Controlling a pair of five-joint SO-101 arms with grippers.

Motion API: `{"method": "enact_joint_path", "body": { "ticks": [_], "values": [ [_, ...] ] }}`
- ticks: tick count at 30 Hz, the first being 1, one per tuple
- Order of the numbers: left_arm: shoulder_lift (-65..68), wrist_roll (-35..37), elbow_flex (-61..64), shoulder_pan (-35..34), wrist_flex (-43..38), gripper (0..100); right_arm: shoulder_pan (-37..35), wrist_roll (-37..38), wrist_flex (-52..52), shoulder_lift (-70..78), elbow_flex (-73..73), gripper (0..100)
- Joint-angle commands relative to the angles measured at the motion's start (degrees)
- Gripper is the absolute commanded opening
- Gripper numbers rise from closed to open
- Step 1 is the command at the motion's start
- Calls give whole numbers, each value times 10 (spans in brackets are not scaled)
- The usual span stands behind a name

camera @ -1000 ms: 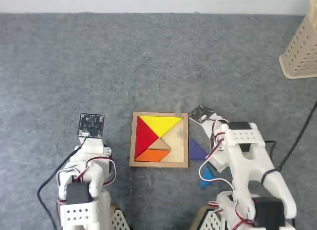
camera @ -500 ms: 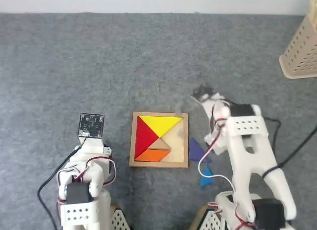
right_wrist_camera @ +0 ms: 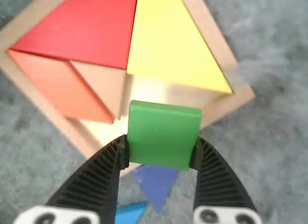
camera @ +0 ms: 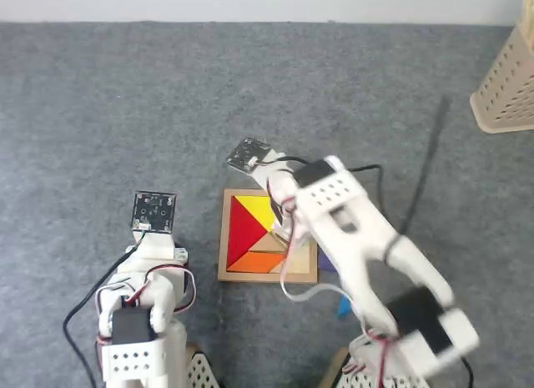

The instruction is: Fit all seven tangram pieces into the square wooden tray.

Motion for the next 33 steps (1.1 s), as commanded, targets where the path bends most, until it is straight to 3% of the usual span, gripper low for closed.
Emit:
{"method": "enact_joint_path", "body": {
  "ticks": [1, 9, 14, 21, 33],
  "values": [
    [-11, -3, -4, 0, 4, 12, -7, -37, -13, 69, -71, 91],
    [-11, -3, -4, 0, 4, 12, -7, -77, -10, 158, -135, 95],
    [-11, -3, -4, 0, 4, 12, -11, -77, 7, 156, -139, 99],
    [-11, -3, -4, 0, 4, 12, -47, -96, 36, 157, -161, 201],
    [-11, -3, -4, 0, 4, 12, -58, -101, 54, 123, -157, 203]
  ]
}}
